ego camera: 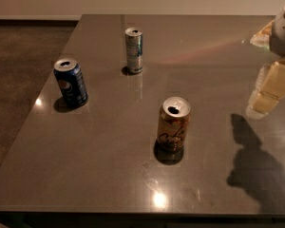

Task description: Move redbull can near orange can

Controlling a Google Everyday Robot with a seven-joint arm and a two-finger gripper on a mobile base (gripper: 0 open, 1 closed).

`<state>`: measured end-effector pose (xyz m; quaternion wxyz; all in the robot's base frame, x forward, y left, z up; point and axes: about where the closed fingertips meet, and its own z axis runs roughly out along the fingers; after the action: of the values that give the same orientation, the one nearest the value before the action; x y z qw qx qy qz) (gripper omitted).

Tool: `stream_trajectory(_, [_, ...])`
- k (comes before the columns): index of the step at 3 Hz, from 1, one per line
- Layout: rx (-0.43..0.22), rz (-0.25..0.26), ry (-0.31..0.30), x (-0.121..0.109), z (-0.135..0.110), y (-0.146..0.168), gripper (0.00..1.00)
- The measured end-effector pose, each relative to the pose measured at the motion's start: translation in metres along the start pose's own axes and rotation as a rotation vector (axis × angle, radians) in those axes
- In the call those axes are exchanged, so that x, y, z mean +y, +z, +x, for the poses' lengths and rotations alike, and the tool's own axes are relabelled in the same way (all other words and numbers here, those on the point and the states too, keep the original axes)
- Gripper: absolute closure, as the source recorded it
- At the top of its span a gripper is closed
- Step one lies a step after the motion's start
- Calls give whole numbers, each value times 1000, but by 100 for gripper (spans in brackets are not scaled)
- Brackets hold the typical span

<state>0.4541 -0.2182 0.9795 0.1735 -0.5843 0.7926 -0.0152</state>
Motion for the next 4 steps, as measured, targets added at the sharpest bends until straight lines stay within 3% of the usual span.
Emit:
stream_trajectory(2, [-99,24,140,-58,-38,25,0])
stream_trajectory(3, [-184,51,249,-87,-77,50,0])
stream_trajectory(4, [-240,68,291,-98,-104,67,0])
